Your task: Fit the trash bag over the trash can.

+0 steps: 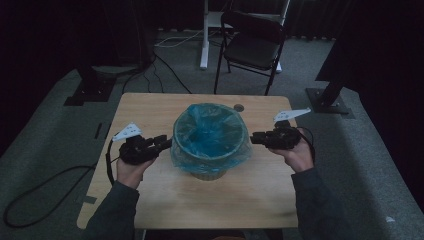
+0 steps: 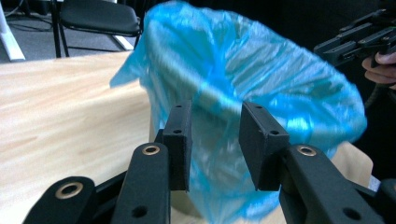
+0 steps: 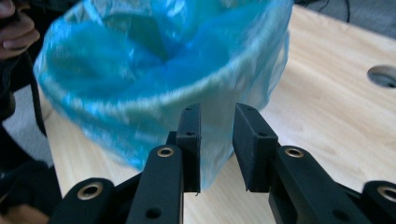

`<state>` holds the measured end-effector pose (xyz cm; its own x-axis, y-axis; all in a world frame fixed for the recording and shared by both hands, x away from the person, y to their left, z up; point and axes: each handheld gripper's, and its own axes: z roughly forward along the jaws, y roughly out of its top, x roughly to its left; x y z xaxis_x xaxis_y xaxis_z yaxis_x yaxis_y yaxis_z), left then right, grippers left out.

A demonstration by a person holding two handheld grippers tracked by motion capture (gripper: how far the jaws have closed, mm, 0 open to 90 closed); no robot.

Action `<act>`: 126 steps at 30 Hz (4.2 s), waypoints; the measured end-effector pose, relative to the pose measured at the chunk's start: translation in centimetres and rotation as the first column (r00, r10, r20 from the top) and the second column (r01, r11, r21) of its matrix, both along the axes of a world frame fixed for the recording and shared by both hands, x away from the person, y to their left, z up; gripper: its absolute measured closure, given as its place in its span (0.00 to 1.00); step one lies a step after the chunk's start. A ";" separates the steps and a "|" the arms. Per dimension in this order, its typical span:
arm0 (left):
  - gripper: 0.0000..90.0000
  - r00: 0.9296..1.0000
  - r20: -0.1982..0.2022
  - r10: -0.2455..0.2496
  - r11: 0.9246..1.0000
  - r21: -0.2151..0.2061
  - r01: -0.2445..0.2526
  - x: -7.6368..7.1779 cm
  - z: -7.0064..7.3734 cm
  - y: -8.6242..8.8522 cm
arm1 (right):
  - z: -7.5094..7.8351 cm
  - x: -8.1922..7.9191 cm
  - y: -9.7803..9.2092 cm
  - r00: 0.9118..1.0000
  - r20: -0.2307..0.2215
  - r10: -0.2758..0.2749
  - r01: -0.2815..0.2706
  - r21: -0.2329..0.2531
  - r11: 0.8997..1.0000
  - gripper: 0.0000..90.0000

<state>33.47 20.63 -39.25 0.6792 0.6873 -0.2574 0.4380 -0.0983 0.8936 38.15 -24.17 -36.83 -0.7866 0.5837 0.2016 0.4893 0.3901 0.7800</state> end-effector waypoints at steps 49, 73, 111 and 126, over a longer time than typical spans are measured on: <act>0.79 0.997 0.020 0.070 0.997 0.024 -0.070 6.2 3.0 -1.9 | -0.4 1.6 1.1 0.999 0.004 -0.040 0.040 0.066 0.997 0.79; 0.69 0.998 0.023 -0.061 0.981 0.186 0.056 9.3 5.7 -8.1 | -1.9 2.1 0.8 0.998 -0.024 -0.049 0.050 0.050 0.997 0.75; 0.69 0.991 -0.026 -0.128 0.893 0.432 0.127 11.8 4.9 -13.9 | -2.0 2.0 0.7 1.000 -0.023 -0.013 0.014 0.045 0.999 0.72; 0.68 0.982 -0.049 -0.182 0.842 0.508 0.182 12.0 4.7 -16.8 | -2.5 1.9 0.2 0.999 -0.033 -0.008 0.010 0.046 0.999 0.70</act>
<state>45.43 3.80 -34.58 0.8051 0.5856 0.0946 0.3662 -0.6162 0.6973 40.02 -23.95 -39.31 -0.7738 0.5802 0.2542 0.5184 0.3493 0.7806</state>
